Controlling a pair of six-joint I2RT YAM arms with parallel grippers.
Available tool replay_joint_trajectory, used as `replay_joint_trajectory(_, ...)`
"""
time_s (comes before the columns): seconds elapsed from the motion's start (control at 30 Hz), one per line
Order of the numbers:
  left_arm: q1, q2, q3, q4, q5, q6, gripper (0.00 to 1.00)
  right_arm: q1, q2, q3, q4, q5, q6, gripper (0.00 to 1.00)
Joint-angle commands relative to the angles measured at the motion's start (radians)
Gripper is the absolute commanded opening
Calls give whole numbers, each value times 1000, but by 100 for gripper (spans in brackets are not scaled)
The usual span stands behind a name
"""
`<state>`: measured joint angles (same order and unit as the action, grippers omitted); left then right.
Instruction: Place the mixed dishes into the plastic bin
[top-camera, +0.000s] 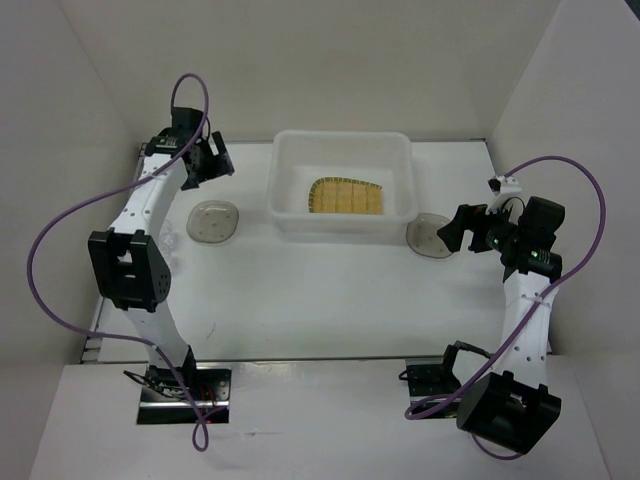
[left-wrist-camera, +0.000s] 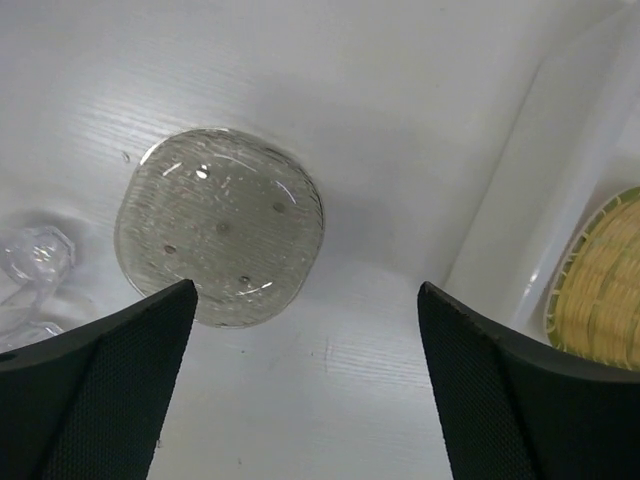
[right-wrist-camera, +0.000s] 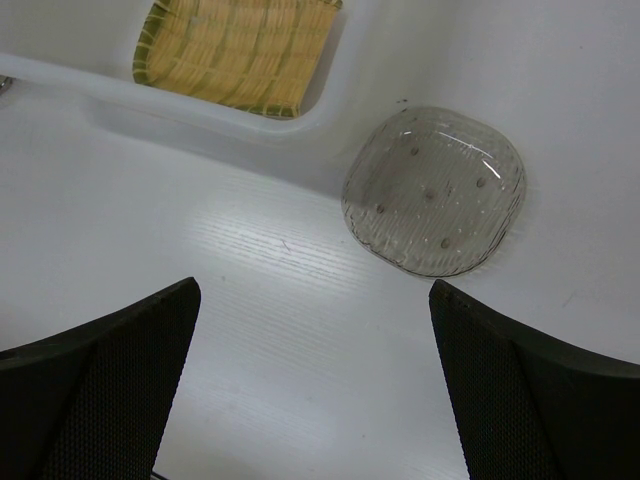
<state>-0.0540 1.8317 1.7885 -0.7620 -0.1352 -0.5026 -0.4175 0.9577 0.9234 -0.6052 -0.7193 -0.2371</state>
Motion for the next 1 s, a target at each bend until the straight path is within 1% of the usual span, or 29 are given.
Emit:
replay_joint_trajectory(0.0,-4,-5,-99,69,-17,-11,99,3,-17,-1,33,-14,-13,100)
replay_joint_trajectory(0.23,57,84,-133,92,-7,36,100,3,-17,-1,33,-23,-13,100)
replay_joint_trajectory(0.33,81,144,-133,105,-7,58,97,3,-17,-1,33,-23,-13,100)
replay_joint_trajectory(0.43,114,178,-133,105,11,67,97,3,-17,-1,33,-23,-13,100)
replay_joint_trajectory(0.47,123,187,-133,105,11,84,96,3,-17,-1,33,-23,-13,100)
replay_joint_trajectory(0.53,137,196,-144,105,-9,84,96,3,-17,-1,33,-23,-13,100)
replay_joint_trajectory(0.63,161,205,-155,128,40,102,96,3,-17,-1,33,-23,-13,100)
replay_joint_trajectory(0.77,171,215,-178,141,40,102,94,3,-17,-1,33,-23,-13,100)
replay_joint_trajectory(0.87,171,236,-189,151,68,111,94,3,-17,-1,33,-23,-13,100)
replay_joint_trajectory(0.97,171,248,-189,151,95,121,92,3,-26,-1,33,-23,-13,100)
